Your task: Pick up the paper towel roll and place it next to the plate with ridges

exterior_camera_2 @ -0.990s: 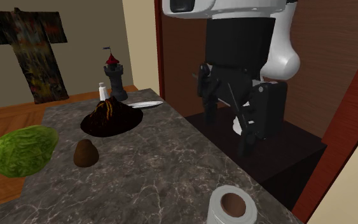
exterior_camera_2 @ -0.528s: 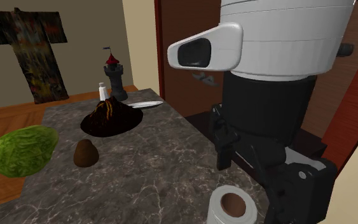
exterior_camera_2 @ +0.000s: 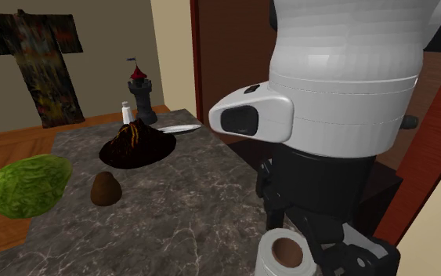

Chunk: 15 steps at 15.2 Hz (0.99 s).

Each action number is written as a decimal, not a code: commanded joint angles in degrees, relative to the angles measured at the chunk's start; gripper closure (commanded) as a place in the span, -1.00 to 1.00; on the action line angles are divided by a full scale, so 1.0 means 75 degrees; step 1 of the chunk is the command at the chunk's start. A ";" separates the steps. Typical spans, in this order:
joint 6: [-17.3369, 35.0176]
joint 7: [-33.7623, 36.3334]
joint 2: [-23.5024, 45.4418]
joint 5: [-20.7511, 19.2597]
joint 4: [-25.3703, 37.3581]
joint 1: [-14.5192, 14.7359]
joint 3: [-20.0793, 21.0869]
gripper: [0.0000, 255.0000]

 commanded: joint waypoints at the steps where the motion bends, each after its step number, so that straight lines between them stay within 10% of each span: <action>1: 0.0038 -0.0005 0.0007 -0.0004 -0.0027 -0.0004 -0.0004 -1.00; 6: 0.0037 -0.0005 0.0007 -0.0004 -0.0026 -0.0004 -0.0004 -1.00; 7: 0.0037 -0.0005 0.0007 -0.0004 -0.0026 -0.0004 -0.0004 1.00; 15: 0.0048 -0.0003 0.0003 -0.0003 -0.0042 -0.0003 -0.0003 1.00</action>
